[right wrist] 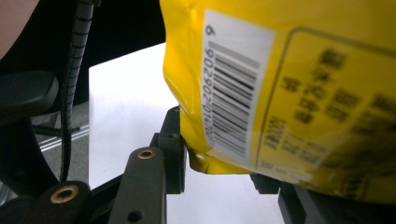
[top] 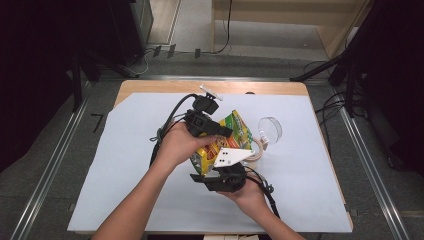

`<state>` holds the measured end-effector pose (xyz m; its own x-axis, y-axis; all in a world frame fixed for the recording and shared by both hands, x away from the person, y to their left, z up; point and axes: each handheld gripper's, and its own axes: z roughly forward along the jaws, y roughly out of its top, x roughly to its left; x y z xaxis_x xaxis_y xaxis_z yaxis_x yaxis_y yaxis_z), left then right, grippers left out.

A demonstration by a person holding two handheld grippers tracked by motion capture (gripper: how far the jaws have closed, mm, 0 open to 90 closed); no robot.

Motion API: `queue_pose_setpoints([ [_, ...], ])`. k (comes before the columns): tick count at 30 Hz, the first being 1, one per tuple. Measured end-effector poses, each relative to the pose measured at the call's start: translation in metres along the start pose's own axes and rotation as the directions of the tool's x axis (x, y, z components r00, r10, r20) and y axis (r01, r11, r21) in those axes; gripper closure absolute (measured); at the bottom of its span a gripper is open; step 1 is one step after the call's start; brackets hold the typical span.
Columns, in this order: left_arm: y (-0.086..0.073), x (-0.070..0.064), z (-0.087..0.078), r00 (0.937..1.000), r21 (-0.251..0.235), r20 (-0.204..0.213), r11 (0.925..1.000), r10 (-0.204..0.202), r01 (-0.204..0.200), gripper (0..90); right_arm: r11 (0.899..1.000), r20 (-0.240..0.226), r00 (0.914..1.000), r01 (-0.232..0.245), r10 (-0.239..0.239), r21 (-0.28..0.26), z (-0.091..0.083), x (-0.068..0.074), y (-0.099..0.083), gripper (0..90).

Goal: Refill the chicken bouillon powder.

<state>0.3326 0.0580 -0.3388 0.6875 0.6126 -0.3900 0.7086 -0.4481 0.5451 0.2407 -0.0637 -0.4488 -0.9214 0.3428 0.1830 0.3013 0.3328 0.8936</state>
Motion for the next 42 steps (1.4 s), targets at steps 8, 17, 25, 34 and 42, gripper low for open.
queue_pose_setpoints([
  [8, 0.0069, 0.0001, 0.0003, 1.0000, -0.011, -0.008, 0.9999, -0.005, 0.004, 84.4, 0.999, 0.011, 0.9987, -0.050, 0.051, -0.020, 0.0023, -0.0046, 0.0042, 65.6],
  [17, 0.0077, -0.0026, -0.0025, 0.9999, -0.020, 0.012, 0.9997, -0.011, 0.011, 84.0, 0.996, 0.009, 0.9970, -0.077, 0.077, -0.035, 0.0047, -0.0045, 0.0056, 65.1],
  [25, 0.0070, -0.0015, -0.0032, 0.9999, -0.028, 0.011, 0.9996, -0.003, 0.003, 84.0, 0.996, 0.010, 0.9970, -0.077, 0.077, -0.038, 0.0049, -0.0043, 0.0059, 65.9],
  [34, 0.0043, 0.0019, -0.0052, 0.9998, -0.046, 0.016, 0.9989, -0.011, 0.012, 84.0, 0.998, 0.014, 0.9984, -0.055, 0.056, -0.030, 0.0057, -0.0055, 0.0065, 66.3],
  [42, 0.0036, 0.0014, -0.0063, 0.9999, -0.043, 0.009, 0.9990, -0.009, 0.009, 84.1, 0.998, 0.005, 0.9984, -0.056, 0.056, -0.024, 0.0057, -0.0050, 0.0078, 66.4],
])
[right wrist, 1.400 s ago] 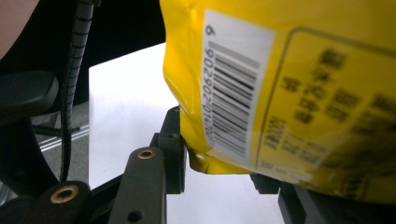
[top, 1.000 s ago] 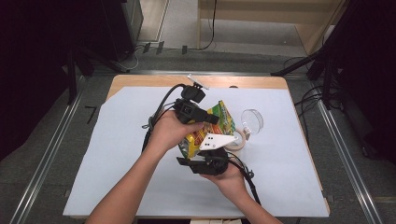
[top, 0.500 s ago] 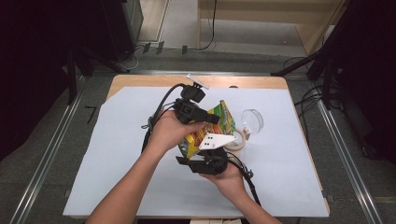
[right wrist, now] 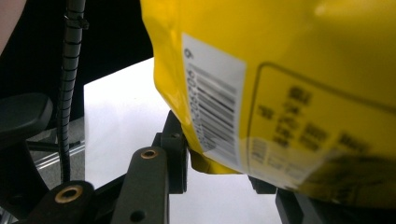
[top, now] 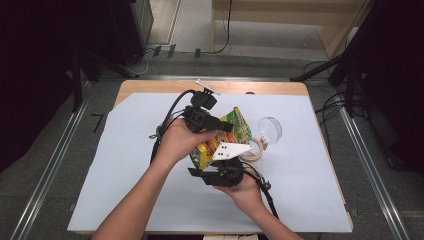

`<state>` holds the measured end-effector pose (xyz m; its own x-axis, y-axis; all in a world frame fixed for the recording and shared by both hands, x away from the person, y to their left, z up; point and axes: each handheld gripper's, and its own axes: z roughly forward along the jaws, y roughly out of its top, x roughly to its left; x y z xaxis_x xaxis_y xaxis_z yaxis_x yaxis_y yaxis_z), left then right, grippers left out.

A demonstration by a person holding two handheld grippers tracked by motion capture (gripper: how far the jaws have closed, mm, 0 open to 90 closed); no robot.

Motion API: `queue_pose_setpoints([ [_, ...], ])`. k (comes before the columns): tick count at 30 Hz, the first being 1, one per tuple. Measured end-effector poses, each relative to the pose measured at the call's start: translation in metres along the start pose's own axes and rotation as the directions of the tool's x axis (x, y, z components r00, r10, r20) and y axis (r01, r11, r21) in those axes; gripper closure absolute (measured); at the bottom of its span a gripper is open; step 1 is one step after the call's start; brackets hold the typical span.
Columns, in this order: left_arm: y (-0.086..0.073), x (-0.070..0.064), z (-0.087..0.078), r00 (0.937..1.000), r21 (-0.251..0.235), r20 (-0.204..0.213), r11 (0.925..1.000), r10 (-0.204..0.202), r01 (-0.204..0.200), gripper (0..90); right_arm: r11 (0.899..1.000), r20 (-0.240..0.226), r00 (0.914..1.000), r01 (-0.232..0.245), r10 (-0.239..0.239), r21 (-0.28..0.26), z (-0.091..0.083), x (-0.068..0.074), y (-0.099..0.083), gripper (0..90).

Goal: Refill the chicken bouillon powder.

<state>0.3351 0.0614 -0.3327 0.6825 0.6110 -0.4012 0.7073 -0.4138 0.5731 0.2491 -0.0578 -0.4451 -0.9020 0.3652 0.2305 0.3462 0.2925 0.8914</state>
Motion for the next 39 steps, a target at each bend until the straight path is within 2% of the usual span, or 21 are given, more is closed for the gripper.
queue_pose_setpoints([
  [9, 0.000, 0.001, 0.001, 1.0000, 0.003, -0.005, 1.0000, -0.008, 0.008, 84.5, 1.000, -0.010, 0.9999, -0.003, 0.004, 0.005, 0.001, -0.001, 0.000, 65.7],
  [20, 0.002, -0.007, 0.001, 0.9999, 0.009, -0.013, 0.9999, 0.008, -0.008, 84.4, 1.000, -0.009, 1.0000, -0.003, 0.003, 0.003, 0.001, -0.001, 0.000, 66.7],
  [22, 0.002, -0.010, 0.001, 0.9995, 0.014, -0.024, 0.9997, 0.023, -0.022, 84.3, 1.000, -0.007, 1.0000, 0.002, -0.002, 0.004, 0.001, -0.001, 0.000, 66.6],
  [39, 0.009, -0.006, 0.004, 1.0000, 0.023, -0.006, 0.9997, 0.004, -0.004, 84.0, 1.000, -0.016, 0.9996, -0.023, 0.023, 0.000, -0.002, -0.002, 0.002, 65.3],
])
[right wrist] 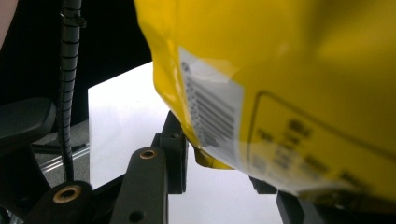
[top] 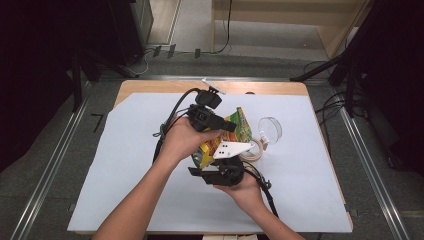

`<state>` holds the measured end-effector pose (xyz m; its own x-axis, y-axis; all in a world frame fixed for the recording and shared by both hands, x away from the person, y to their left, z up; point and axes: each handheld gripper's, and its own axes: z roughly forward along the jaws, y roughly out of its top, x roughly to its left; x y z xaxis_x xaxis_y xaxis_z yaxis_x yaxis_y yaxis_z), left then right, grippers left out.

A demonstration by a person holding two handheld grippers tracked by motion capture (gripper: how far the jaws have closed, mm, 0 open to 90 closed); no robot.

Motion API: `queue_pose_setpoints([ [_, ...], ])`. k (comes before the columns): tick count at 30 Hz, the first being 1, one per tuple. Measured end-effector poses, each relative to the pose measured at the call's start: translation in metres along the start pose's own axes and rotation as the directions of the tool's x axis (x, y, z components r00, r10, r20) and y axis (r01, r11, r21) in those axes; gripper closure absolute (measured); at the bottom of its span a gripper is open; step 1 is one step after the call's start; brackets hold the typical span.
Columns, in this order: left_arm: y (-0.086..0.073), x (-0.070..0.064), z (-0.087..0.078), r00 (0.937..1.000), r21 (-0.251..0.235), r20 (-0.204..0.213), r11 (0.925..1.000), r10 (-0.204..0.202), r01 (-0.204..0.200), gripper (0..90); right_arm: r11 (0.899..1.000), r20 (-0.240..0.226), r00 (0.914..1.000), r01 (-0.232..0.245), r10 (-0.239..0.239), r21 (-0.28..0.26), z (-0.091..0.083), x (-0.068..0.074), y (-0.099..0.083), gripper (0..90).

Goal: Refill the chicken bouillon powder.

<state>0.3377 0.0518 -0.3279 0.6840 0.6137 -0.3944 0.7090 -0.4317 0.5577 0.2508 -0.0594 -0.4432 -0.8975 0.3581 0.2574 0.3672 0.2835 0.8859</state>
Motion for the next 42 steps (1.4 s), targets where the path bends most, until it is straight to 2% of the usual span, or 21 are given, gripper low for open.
queue_pose_setpoints([
  [5, 0.0009, 0.0024, 0.0007, 0.9999, 0.002, 0.013, 0.9999, -0.011, 0.011, 84.1, 1.000, 0.006, 1.0000, 0.004, -0.004, 0.001, -0.0006, 0.0003, 0.0004, 66.9],
  [23, -0.0003, -0.0001, 0.0002, 1.0000, -0.008, 0.003, 1.0000, 0.002, -0.001, 83.7, 1.000, 0.014, 0.9998, 0.012, -0.012, 0.004, -0.0001, -0.0005, 0.0001, 67.3],
  [42, 0.0004, 0.0033, -0.0005, 0.9998, -0.004, 0.010, 0.9999, -0.016, 0.016, 83.6, 1.000, 0.012, 0.9999, 0.009, -0.009, 0.001, 0.0023, -0.0014, 0.0007, 67.0],
])
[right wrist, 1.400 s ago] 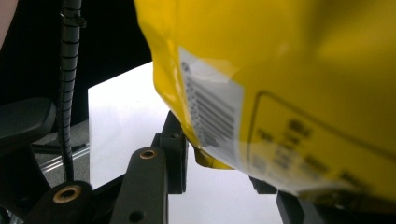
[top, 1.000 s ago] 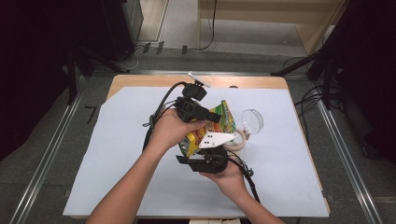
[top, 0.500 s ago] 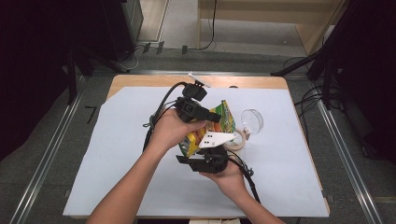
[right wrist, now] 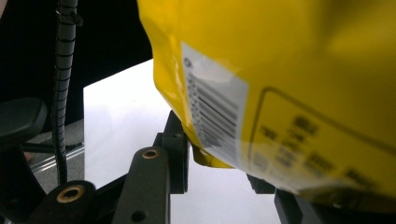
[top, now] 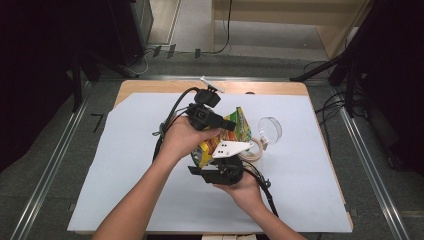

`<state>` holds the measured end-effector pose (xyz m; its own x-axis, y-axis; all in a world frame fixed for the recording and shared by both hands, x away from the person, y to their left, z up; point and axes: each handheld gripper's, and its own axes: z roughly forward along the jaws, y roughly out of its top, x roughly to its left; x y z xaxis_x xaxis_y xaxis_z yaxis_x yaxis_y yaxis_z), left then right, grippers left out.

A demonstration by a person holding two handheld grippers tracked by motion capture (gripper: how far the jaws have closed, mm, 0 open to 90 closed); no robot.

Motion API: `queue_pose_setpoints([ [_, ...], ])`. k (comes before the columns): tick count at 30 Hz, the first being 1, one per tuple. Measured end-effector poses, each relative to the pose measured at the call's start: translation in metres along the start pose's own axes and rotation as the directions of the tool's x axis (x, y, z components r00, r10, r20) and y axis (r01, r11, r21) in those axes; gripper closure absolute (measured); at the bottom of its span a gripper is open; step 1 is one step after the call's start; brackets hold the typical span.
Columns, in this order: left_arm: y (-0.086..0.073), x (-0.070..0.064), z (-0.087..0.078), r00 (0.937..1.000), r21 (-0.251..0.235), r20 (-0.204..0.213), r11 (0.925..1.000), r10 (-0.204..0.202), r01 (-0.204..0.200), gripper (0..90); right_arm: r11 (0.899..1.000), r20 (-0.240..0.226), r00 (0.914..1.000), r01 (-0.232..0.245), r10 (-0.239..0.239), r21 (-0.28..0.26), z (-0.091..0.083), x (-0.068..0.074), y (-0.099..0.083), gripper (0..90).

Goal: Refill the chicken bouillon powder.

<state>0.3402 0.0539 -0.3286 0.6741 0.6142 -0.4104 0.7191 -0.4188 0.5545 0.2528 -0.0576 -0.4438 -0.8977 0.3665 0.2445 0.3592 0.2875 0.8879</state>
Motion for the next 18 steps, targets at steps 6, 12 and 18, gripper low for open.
queue_pose_setpoints([
  [6, -0.0006, -0.0001, -0.0007, 1.0000, -0.007, -0.001, 1.0000, 0.001, -0.001, 83.5, 1.000, 0.002, 1.0000, 0.003, -0.003, 0.000, 0.0003, 0.0001, 0.0002, 67.3],
  [12, 0.0011, -0.0006, -0.0008, 1.0000, -0.003, -0.003, 1.0000, -0.002, 0.002, 83.5, 1.000, 0.001, 1.0000, -0.005, 0.005, -0.001, 0.0010, -0.0005, 0.0007, 67.0],
  [18, 0.0041, -0.0009, -0.0014, 1.0000, -0.003, -0.001, 1.0000, -0.002, 0.002, 83.3, 1.000, -0.002, 1.0000, 0.000, 0.000, -0.010, -0.0002, -0.0010, 0.0024, 65.6],
])
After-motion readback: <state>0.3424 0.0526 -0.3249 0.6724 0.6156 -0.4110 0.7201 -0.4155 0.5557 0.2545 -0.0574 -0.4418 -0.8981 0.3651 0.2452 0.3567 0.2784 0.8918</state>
